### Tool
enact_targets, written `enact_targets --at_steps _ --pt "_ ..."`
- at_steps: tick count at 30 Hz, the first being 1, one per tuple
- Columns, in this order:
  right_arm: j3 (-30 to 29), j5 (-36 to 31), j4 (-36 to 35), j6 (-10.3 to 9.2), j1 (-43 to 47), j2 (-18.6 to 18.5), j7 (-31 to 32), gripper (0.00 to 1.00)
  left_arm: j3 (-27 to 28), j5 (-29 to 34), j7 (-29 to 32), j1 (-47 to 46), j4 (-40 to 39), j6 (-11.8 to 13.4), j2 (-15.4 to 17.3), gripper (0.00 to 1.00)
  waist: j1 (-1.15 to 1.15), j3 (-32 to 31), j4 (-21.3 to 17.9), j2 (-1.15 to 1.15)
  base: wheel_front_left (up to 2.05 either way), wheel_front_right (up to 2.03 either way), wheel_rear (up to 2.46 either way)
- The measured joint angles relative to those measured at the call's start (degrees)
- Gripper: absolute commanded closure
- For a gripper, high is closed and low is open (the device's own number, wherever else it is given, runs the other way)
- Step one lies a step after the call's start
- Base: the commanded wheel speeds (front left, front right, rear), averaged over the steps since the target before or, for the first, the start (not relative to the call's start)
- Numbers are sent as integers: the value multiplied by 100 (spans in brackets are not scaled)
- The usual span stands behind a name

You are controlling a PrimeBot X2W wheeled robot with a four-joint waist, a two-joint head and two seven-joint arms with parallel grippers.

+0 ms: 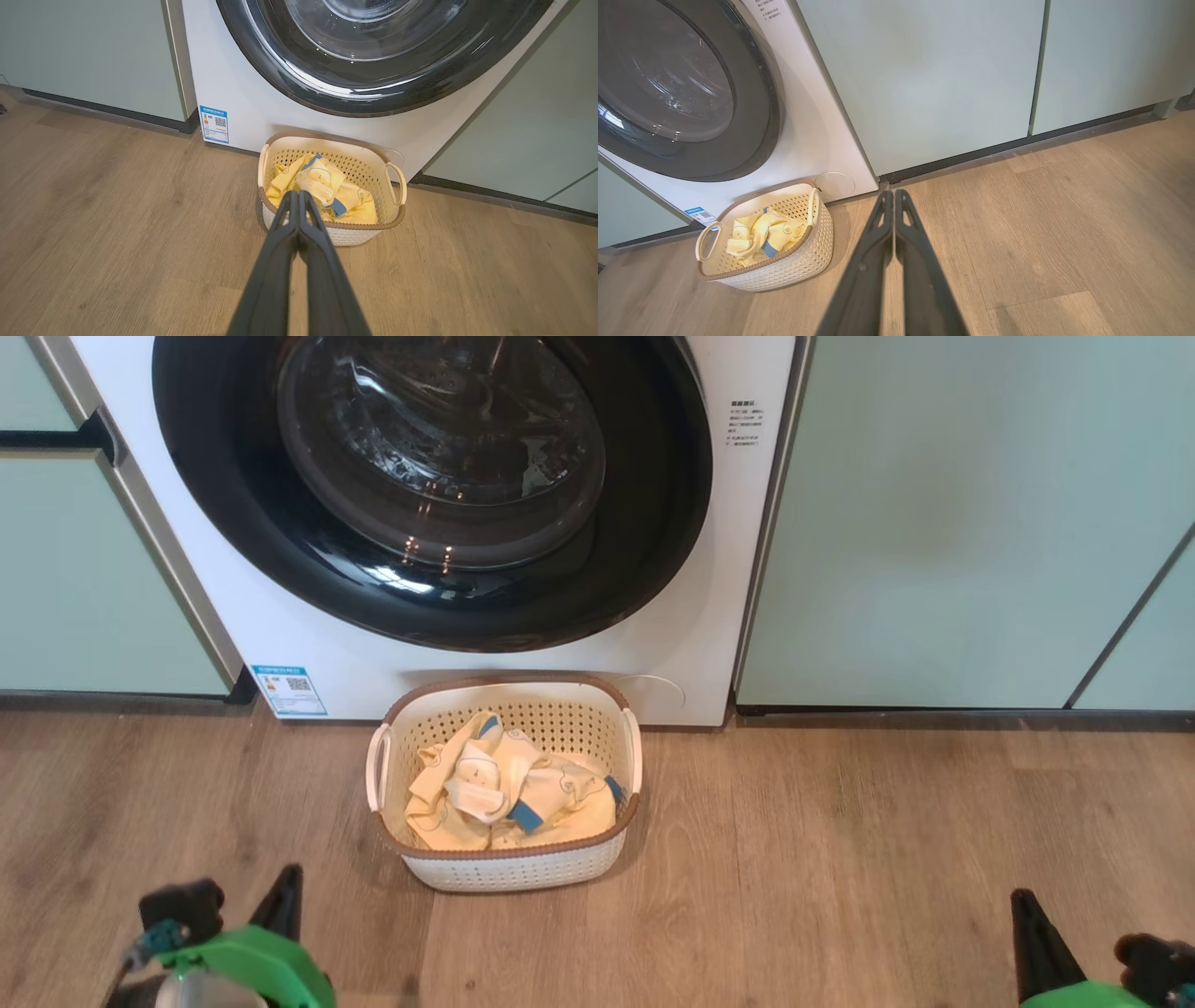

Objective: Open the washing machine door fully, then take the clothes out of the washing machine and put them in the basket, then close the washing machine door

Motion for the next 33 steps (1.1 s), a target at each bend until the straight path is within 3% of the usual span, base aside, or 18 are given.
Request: enact_targets --at_steps 33 --pt "-198 1995 -287 0 -89 4 558 100 87 -1802 528 -52 -517 0 -202 100 0 50 197 0 0 0 0"
